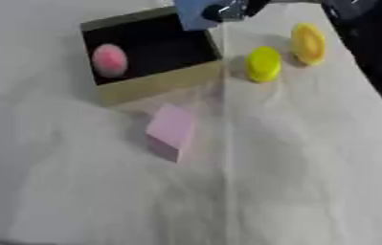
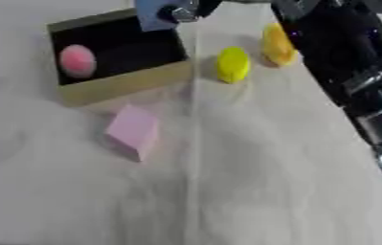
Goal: Pick up objects on the table and place them in the box.
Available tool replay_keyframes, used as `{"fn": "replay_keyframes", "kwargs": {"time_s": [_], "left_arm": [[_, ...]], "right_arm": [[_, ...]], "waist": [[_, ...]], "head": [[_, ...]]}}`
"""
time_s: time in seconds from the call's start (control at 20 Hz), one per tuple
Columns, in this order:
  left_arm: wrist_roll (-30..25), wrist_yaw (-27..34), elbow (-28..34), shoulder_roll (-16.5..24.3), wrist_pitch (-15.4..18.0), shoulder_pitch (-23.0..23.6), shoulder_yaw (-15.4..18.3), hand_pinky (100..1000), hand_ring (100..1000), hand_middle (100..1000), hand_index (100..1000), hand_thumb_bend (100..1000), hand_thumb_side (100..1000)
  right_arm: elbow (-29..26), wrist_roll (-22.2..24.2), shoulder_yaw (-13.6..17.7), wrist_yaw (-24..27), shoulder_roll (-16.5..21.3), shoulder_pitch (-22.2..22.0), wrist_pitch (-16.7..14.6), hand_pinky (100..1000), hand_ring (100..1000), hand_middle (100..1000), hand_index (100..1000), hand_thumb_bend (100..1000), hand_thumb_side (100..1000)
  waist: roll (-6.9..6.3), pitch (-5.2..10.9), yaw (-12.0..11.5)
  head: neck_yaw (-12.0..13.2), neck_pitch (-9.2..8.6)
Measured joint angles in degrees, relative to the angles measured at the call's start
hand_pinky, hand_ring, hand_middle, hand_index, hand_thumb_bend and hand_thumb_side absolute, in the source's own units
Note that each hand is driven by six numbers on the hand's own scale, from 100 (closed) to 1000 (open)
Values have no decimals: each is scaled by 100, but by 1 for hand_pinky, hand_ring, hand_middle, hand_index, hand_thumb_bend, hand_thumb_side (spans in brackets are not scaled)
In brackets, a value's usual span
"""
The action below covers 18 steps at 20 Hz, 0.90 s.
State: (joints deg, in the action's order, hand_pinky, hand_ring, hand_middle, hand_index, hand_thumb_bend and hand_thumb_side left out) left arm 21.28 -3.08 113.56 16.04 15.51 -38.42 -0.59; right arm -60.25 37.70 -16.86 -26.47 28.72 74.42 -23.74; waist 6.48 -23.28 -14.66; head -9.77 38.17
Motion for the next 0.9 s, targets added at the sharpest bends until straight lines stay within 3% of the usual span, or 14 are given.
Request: {"fn": "replay_keyframes", "kwargs": {"time_s": [0.65,0.9], "left_arm": [[-141,73,0,-95,25,-163,-105,717,713,677,823,530,504],[-171,101,0,-98,22,-194,-134,717,713,676,822,528,506]], "right_arm": [[832,-438,335,-998,-465,119,-383,822,773,513,737,119,321],[1040,-642,399,-1282,-536,75,-519,839,810,580,795,197,345]], "waist": [[92,-127,-226],[96,-162,-257]], "head": [[-95,-161],[-96,-183]]}}
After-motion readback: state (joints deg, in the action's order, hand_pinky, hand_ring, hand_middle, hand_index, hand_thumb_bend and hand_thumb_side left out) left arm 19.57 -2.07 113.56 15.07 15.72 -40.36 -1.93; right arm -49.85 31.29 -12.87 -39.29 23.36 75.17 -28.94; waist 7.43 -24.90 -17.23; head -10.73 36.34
